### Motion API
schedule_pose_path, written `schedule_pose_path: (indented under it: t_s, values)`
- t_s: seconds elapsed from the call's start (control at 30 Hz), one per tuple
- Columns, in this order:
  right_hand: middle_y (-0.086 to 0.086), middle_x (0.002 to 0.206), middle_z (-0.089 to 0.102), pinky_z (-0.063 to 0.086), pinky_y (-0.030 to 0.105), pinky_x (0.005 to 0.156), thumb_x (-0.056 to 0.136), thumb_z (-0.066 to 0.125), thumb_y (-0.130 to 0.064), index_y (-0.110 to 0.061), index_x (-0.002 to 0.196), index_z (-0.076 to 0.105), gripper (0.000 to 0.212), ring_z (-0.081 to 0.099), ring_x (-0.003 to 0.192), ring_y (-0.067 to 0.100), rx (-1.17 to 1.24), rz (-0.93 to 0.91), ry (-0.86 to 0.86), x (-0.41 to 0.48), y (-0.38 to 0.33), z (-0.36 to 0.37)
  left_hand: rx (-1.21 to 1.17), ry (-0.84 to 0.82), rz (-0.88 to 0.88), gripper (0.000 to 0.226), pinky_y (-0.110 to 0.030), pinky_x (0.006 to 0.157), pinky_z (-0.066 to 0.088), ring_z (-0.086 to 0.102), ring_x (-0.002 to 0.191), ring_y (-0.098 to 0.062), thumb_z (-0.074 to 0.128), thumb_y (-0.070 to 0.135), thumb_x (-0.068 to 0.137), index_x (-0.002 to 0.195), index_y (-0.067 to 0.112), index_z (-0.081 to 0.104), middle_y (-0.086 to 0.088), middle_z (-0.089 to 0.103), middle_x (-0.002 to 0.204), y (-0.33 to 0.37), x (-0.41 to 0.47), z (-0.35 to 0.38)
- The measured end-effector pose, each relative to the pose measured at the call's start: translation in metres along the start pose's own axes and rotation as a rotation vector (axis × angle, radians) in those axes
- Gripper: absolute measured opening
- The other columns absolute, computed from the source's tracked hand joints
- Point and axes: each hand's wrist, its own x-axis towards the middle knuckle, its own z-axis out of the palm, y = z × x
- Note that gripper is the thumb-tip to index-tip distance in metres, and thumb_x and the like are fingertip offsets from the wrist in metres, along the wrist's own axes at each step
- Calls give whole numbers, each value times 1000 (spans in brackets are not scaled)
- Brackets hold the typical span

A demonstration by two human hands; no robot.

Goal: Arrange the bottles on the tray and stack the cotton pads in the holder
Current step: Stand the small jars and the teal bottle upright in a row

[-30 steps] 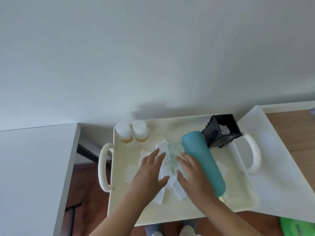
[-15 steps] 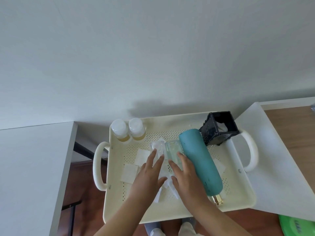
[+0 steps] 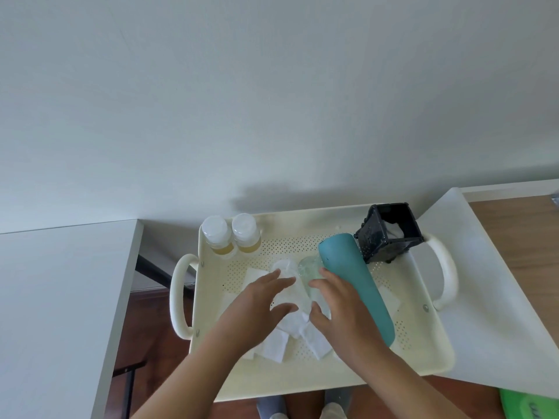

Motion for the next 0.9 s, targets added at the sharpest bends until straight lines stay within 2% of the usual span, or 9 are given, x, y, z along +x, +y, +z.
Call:
schedule_pose_path:
  t_s: [0.1,0.23,0.3,0.37,0.5,0.6,0.73,0.9]
  values:
    - [-9,141,45,32,17,100,95,50,-27,-25,120,54,25,39,130,10,33,-59,30,13,-1,-10,-28,-23,10,39,-23,93,46,62,94,-1,66,41,87,126,41,59,8,49,145,7,11,-19]
    - [-7,136,49,31,16,98,98,46,-27,-21,121,57,26,42,128,10,85,-97,32,35,-2,-21,-5,40,48,32,-22,92,43,59,100,-3,58,35,94,126,34,60,10,61,130,15,27,-30]
    - [-4,138,47,32,19,101,99,47,-26,-21,126,56,30,41,130,11,117,-94,24,43,-2,-25,18,87,47,32,-28,94,45,60,105,-9,55,33,97,129,32,58,7,61,128,17,34,-32]
    - [-5,143,42,32,23,106,98,49,-29,-25,133,51,36,37,133,11,120,-91,-23,49,0,-28,46,109,40,39,-30,93,47,62,104,-12,56,35,96,134,32,54,6,59,129,16,39,-33]
    - [-5,147,34,35,27,106,96,52,-22,-32,142,39,49,34,135,12,59,-93,-95,60,4,-31,109,63,32,70,-23,81,44,57,89,-7,72,42,82,144,33,39,11,52,129,10,48,-37]
    - [-5,144,36,38,25,100,96,51,-19,-32,144,38,50,40,130,14,14,-103,-109,69,2,-33,165,88,37,64,-25,80,45,61,94,-13,70,30,86,142,30,40,4,54,132,9,56,-39]
    - [-7,142,38,39,24,95,95,51,-15,-29,143,39,51,46,123,14,29,-118,-138,80,-1,-42,176,86,22,59,-30,84,48,62,98,-18,70,28,86,139,27,44,2,55,131,10,64,-48]
    - [-7,147,35,36,27,102,95,52,-15,-24,144,36,53,43,129,14,40,-139,-123,105,-9,-56,267,75,68,59,-28,89,40,55,114,-19,71,30,85,138,26,45,1,54,135,16,83,-67]
